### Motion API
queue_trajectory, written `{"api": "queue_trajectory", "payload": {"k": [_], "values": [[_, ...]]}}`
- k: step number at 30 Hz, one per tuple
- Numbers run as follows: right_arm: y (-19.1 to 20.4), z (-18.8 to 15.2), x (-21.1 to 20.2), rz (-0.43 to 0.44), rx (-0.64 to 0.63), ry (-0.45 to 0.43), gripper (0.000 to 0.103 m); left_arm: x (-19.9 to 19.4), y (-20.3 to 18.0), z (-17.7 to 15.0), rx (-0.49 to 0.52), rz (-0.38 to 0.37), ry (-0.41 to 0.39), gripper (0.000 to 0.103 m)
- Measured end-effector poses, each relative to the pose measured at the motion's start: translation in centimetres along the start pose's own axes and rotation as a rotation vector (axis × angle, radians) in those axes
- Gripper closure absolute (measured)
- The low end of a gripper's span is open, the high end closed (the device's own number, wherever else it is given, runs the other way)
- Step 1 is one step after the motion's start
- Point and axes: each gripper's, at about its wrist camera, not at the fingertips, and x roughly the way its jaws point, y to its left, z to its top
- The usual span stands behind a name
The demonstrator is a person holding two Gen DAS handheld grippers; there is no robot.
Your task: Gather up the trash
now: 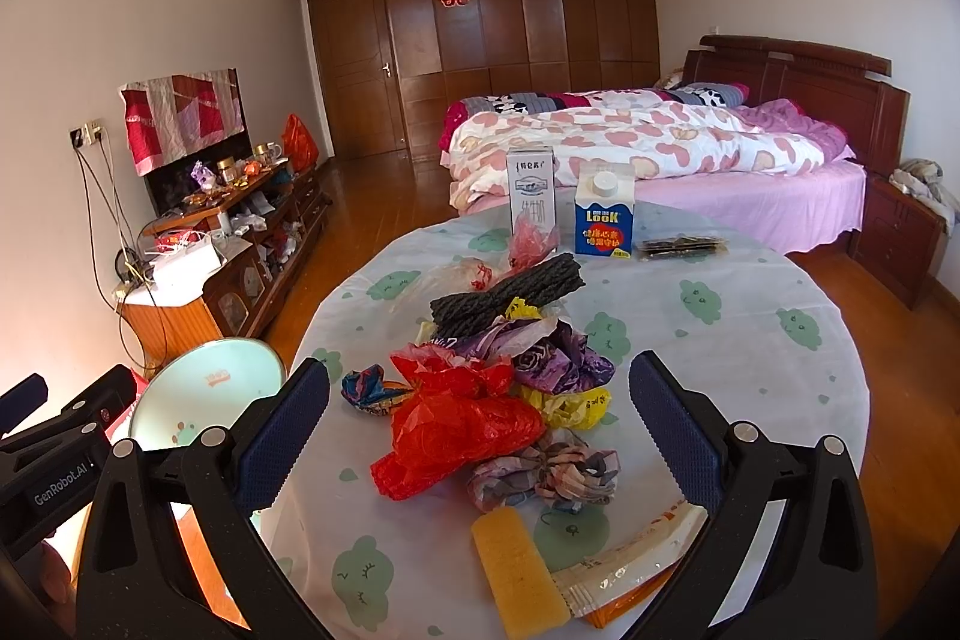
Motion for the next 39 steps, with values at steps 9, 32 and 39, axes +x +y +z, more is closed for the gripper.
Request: {"api": "queue_trajectory", "payload": {"k": [9,32,39], "values": [[0.0,0.0,0.0,0.0,0.001,0.001,0.005,0.0,0.0,0.0,0.002,0.0,0.001,0.006],[0.1,-0.1,0.0,0.0,0.0,-0.004,0.005,0.0,-0.1,0.0,0.005,0.0,0.001,0.006],[-2.0,0.2,-0.2,-0.04,-0.009,-0.021,0.005,0.2,-0.6,-0.7,0.027,-0.038,-0.004,0.006]]}}
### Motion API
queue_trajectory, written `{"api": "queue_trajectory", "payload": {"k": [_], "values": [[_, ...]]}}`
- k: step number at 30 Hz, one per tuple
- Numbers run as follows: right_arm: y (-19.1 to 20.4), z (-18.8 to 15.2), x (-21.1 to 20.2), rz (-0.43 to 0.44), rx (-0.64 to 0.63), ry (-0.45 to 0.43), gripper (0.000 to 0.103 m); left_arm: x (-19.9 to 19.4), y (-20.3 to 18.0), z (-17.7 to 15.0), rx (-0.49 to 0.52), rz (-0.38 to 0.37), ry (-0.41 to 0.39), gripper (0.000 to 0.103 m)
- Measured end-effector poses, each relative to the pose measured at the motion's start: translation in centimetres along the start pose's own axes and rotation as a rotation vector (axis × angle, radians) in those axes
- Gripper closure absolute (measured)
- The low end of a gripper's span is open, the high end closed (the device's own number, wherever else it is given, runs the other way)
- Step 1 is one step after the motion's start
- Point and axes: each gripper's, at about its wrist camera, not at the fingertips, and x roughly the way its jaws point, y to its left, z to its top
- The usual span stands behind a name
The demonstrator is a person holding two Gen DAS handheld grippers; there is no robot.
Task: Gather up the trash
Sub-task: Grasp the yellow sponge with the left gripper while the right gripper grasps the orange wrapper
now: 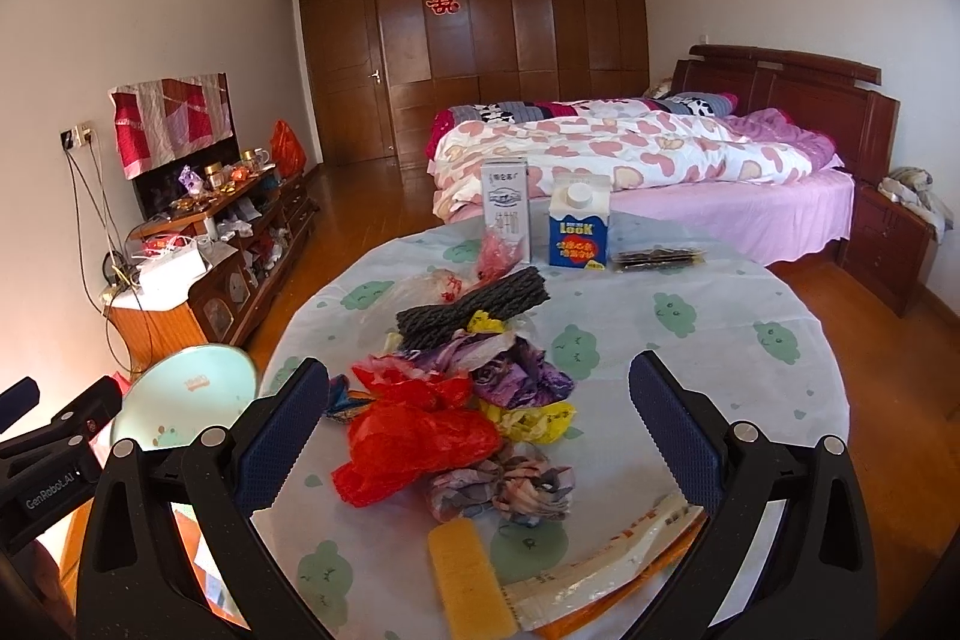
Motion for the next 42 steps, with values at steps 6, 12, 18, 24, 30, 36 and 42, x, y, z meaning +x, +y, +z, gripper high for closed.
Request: {"api": "queue_trajectory", "payload": {"k": [6,12,18,24,30,36,42], "values": [[-6.7,-0.2,0.8,-0.116,0.004,0.053,0.005,1.4,-1.7,-1.8,-0.002,-0.083,0.073,0.006],[-11.5,-0.5,2.9,-0.081,0.175,0.211,0.017,2.1,-5.7,-4.2,0.107,-0.215,0.147,0.006],[-10.7,-2.3,4.1,-0.158,0.097,0.293,0.02,2.2,-9.1,-4.7,0.165,-0.321,0.193,0.008],[-11.9,-4.0,5.2,-0.211,0.135,0.372,0.027,1.8,-12.7,-5.1,0.234,-0.389,0.222,0.011],[-11.8,-5.8,6.2,-0.206,0.151,0.464,0.04,2.3,-15.1,-5.9,0.287,-0.396,0.269,0.017],[-12.1,-6.4,6.5,-0.107,0.19,0.438,0.094,3.5,-16.8,-7.2,0.339,-0.404,0.343,0.02],[-12.3,-5.2,6.0,-0.073,0.197,0.371,0.096,5.0,-16.9,-8.5,0.318,-0.433,0.439,0.02]]}}
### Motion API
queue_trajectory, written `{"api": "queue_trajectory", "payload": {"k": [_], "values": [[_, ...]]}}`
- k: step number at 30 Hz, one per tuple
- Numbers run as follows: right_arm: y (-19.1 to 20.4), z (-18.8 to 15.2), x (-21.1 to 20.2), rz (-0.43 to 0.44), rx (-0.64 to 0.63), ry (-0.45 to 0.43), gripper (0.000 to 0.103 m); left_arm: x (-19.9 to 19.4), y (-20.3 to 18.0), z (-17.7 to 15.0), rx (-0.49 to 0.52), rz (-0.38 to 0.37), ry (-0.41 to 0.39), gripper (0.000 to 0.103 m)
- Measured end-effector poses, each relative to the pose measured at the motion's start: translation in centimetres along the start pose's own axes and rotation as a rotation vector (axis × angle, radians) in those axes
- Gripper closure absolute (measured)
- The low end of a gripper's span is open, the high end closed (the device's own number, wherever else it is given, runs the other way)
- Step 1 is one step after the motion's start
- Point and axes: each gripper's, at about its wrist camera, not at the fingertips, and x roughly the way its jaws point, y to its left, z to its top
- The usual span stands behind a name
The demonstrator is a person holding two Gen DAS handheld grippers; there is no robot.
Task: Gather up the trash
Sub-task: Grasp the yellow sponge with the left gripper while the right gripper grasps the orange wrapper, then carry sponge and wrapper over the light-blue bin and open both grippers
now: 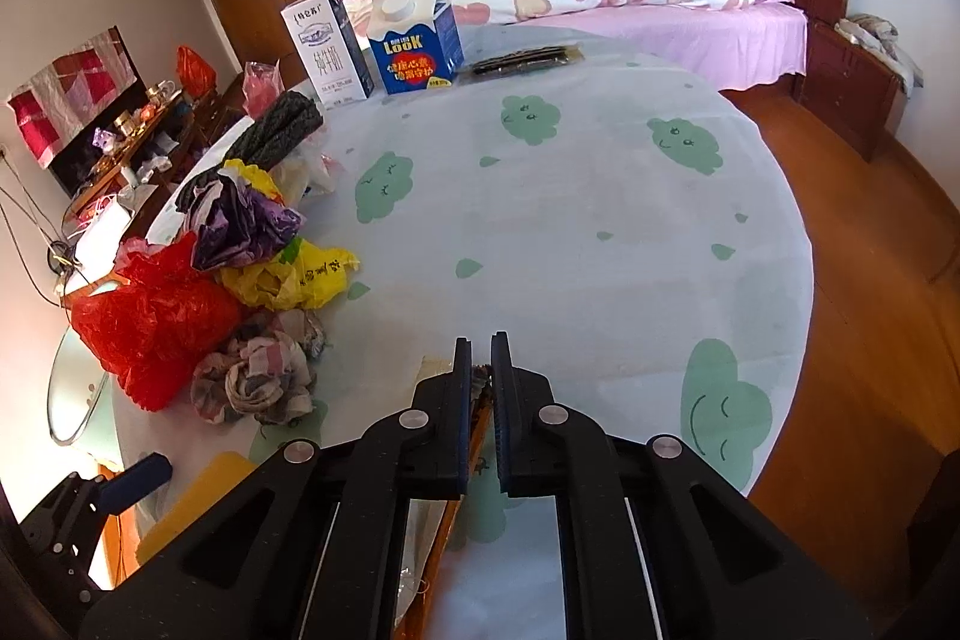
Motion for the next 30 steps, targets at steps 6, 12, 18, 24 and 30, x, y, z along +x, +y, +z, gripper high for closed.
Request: {"api": "queue_trajectory", "payload": {"k": [6,12,18,24,30], "values": [[-0.2,0.8,-0.9,0.06,0.019,-0.063,0.097,-0.3,-0.3,-0.2,0.033,-0.007,-0.041,0.064],[-0.9,1.9,-1.7,0.096,0.042,-0.122,0.098,-0.7,-0.4,-0.2,0.049,-0.047,-0.067,0.076],[-0.5,2.9,-3.5,0.117,0.033,-0.177,0.098,-3.3,-0.1,0.2,0.061,-0.044,-0.163,0.076],[1.8,4.7,-6.9,0.162,-0.017,-0.235,0.098,-7.2,2.8,1.5,0.004,-0.041,-0.259,0.076],[6.8,7.9,-9.8,0.24,-0.087,-0.303,0.098,-10.4,7.5,3.0,-0.08,0.034,-0.33,0.076]]}}
